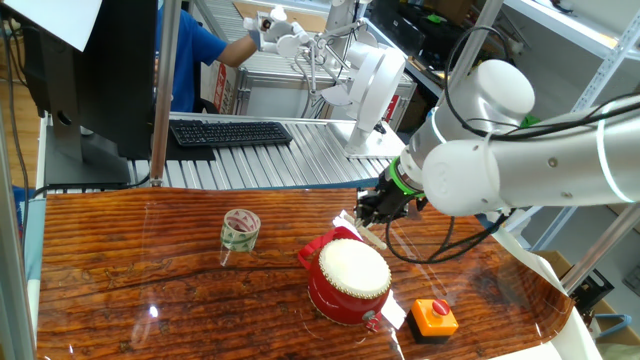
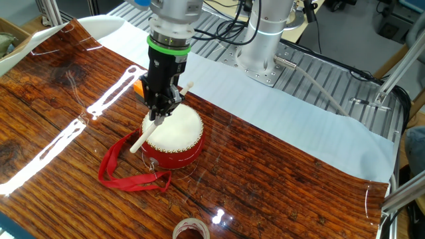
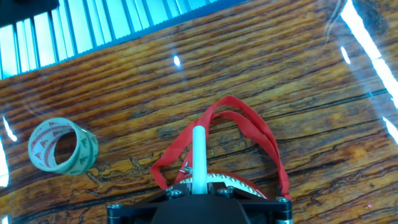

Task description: Play the drum

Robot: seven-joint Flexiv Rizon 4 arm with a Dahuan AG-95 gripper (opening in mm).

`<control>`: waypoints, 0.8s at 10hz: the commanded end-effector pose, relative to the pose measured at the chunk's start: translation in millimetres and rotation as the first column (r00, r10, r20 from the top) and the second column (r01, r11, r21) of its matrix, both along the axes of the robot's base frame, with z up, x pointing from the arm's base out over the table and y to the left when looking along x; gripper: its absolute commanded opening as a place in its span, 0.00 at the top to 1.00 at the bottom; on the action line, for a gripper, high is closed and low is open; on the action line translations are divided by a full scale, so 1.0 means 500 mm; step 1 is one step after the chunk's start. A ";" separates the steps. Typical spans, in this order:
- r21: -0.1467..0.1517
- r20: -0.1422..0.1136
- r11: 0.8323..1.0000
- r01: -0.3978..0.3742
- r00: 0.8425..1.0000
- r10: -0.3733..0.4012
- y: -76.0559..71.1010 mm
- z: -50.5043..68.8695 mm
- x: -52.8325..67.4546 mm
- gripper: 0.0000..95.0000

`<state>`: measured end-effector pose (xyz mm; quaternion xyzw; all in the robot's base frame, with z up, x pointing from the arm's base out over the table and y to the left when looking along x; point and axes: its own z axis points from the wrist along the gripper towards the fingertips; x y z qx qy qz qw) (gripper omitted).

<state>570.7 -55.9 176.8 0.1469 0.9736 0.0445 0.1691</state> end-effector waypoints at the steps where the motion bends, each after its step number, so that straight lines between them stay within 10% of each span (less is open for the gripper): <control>1: 0.001 0.004 1.000 0.006 1.000 -0.006 0.001 -0.005 0.000 1.00; 8: 0.008 0.013 1.000 0.014 1.000 -0.015 0.006 -0.018 -0.013 1.00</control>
